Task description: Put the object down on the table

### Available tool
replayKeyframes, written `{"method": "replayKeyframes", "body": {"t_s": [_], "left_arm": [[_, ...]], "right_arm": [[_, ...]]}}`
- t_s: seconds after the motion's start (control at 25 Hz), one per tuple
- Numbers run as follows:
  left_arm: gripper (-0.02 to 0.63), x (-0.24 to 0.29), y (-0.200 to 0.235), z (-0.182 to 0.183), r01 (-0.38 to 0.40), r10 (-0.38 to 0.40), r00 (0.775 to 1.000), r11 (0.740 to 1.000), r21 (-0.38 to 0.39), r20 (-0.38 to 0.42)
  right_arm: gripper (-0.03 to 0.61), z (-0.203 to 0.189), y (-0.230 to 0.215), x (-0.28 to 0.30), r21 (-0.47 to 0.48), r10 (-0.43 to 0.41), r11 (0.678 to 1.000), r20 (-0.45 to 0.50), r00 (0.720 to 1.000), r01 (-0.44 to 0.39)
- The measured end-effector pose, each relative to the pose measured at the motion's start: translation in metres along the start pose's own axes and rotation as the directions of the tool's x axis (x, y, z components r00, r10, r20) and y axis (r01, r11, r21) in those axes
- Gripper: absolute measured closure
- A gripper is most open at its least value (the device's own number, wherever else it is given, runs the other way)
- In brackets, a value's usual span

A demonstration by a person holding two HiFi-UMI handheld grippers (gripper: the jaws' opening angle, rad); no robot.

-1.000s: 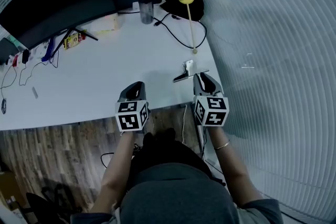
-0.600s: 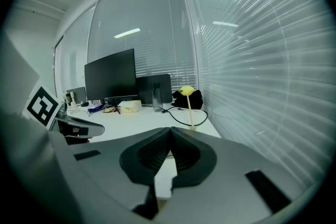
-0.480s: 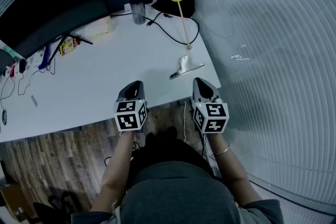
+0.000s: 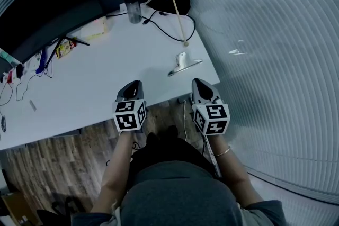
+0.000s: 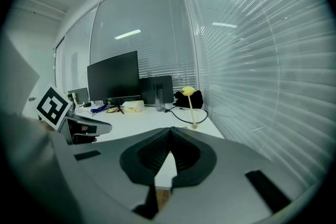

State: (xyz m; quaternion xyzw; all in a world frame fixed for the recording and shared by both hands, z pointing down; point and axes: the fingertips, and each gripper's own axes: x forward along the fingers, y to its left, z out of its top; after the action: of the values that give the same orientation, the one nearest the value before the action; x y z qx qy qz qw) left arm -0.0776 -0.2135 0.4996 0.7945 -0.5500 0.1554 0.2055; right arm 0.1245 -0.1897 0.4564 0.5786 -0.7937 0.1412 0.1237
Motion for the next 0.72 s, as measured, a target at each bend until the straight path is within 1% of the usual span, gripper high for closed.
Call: {"method": "replayKeyframes", "body": {"t_s": [0.28,0.72], "left_arm": [[0.583,-0.002,-0.003,-0.001,0.013,-0.013,1.000,1.000,0.007,0.001],[0.583,-0.004,-0.003,0.000,0.020,-0.020,1.000,1.000,0.009,0.005]], "right_arm": [[0.578,-0.001,0.004,-0.005,0.015,0.002,1.000,0.003,1.000,-0.002],[0.578,-0.003,0.020,-0.002,0.022,0.035,0.999,-0.008,0.999,-0.035]]}}
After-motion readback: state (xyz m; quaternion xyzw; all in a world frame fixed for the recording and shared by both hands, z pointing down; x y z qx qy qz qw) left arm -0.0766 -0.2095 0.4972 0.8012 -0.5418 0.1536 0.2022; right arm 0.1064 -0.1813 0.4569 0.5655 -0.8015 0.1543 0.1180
